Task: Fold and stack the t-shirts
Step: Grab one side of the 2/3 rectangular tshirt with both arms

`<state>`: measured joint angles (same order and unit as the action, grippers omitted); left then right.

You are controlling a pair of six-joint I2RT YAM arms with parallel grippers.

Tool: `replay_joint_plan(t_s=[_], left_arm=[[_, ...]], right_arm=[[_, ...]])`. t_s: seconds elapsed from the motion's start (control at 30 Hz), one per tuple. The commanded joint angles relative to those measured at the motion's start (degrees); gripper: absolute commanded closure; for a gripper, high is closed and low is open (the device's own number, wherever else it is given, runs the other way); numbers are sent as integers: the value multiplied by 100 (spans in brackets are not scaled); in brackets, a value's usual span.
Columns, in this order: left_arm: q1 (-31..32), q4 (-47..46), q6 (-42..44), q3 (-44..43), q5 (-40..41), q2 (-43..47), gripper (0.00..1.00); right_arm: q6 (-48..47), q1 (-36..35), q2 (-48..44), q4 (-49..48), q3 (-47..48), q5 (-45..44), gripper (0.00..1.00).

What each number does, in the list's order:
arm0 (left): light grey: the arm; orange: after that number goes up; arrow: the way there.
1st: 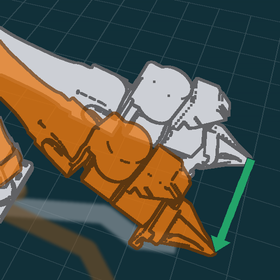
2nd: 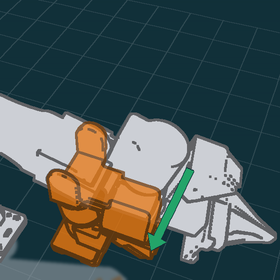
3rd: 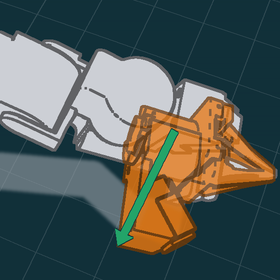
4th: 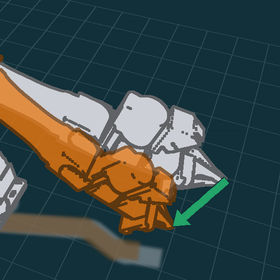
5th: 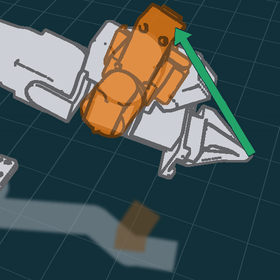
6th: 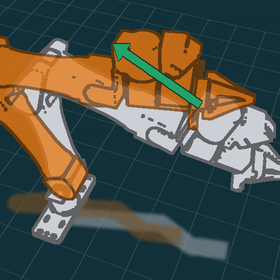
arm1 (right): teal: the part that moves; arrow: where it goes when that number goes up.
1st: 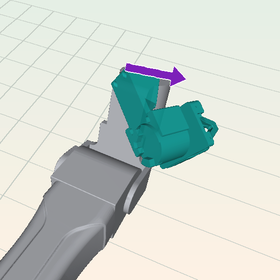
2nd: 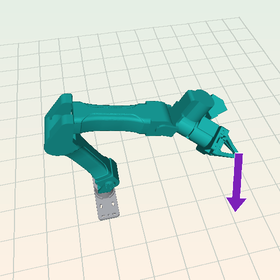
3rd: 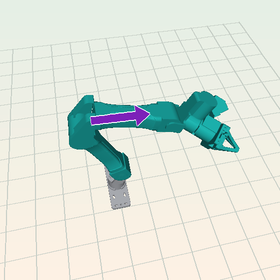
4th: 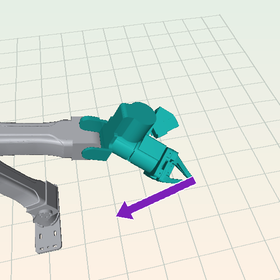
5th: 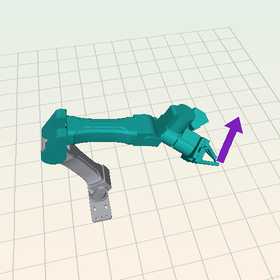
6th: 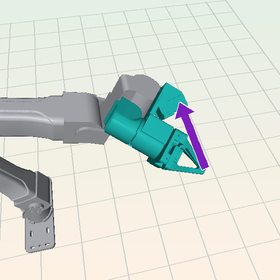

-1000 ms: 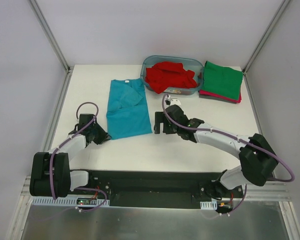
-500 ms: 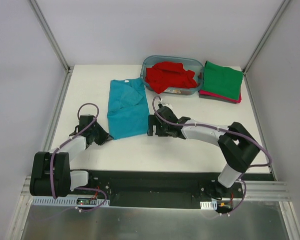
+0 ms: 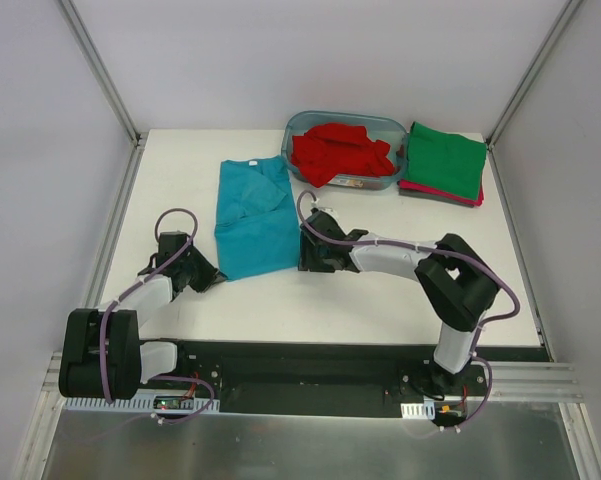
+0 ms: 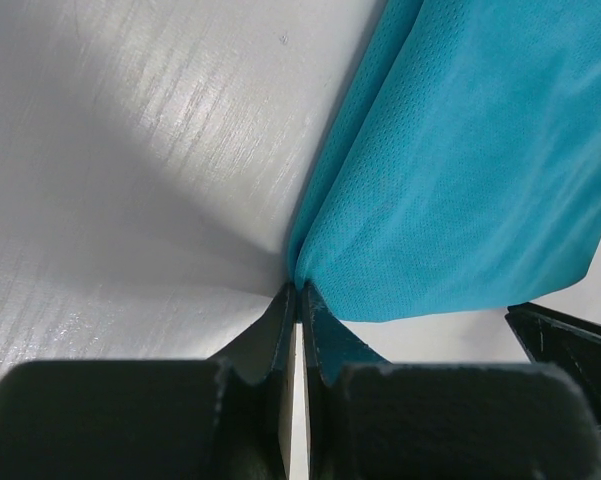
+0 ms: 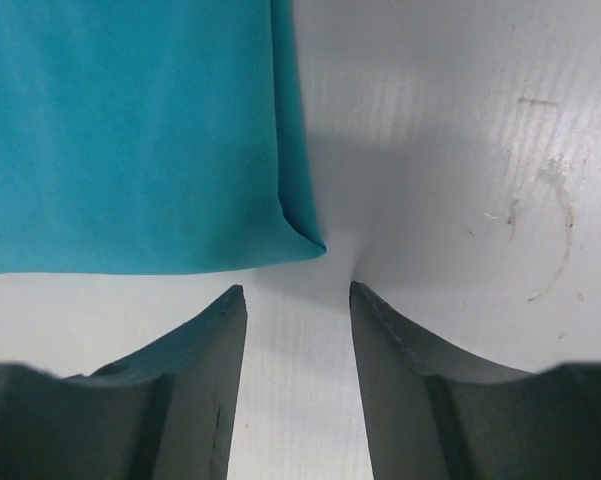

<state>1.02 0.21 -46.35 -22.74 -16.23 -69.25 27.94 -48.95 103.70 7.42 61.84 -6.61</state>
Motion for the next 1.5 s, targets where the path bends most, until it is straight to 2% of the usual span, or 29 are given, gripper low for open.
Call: replay_joint_plan(t_s=[0.0, 0.17, 0.43, 0.67, 0.9, 1.07, 1.17, 1.3, 1.47], left_arm=[[-40, 208, 20, 130, 85, 52, 100], [-40, 208, 20, 147, 85, 61, 100], [-31, 199, -6, 156, -38, 131, 100], [-5, 286, -59, 340, -301, 526, 100], [275, 1173, -94, 718, -513, 1974, 100], [487, 2341, -146, 701, -442, 3433, 100], [505, 2983, -173, 561, -591, 4172, 100], [531, 3712, -278, 201, -759, 4999, 100], [531, 4347, -279, -563, -566, 5659, 100]], right_arm=[[141, -9, 194, 84, 346, -86, 53], [203, -1, 361, 119, 451, -51, 55], [255, -1, 414, 128, 425, -341, 70], [-148, -97, -15, 32, 83, -280, 99], [-588, -395, -1070, -65, -804, 177, 99], [-580, -782, -1878, 22, -1359, 468, 99], [-614, -1054, -2283, 31, -1622, 817, 99], [-729, -1406, -3029, 514, -1772, 960, 99], [-826, -1503, -3865, 1067, -1659, 2030, 99]])
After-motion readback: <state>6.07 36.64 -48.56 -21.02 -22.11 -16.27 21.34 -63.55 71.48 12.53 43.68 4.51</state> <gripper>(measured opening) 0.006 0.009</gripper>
